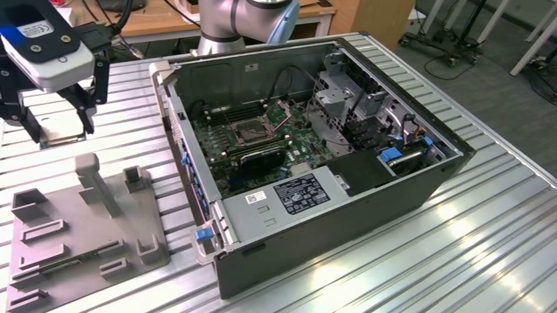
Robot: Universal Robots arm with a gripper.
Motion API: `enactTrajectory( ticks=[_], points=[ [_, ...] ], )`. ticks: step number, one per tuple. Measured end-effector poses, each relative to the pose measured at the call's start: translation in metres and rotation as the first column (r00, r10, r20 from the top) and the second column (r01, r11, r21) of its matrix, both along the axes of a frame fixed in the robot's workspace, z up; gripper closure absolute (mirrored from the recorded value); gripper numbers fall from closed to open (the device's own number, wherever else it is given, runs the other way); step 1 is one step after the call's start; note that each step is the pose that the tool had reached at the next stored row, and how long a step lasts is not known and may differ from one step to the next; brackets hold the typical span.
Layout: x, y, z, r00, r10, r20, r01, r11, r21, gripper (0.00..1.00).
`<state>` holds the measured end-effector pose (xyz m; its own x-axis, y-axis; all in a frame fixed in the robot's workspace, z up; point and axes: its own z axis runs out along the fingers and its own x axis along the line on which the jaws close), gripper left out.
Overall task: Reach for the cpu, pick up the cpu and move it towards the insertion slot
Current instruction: 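Pick up the cpu and move it towards the insertion slot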
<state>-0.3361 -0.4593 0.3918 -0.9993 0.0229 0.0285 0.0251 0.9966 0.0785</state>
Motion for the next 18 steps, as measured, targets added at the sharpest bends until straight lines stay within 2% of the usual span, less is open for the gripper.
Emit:
enactTrajectory(
  ticks=[18],
  points=[
    [0.015, 0.0, 0.0, 1.0, 0.0, -0.0002, 0.0, 1.0, 0.0, 0.46]
  ],
)
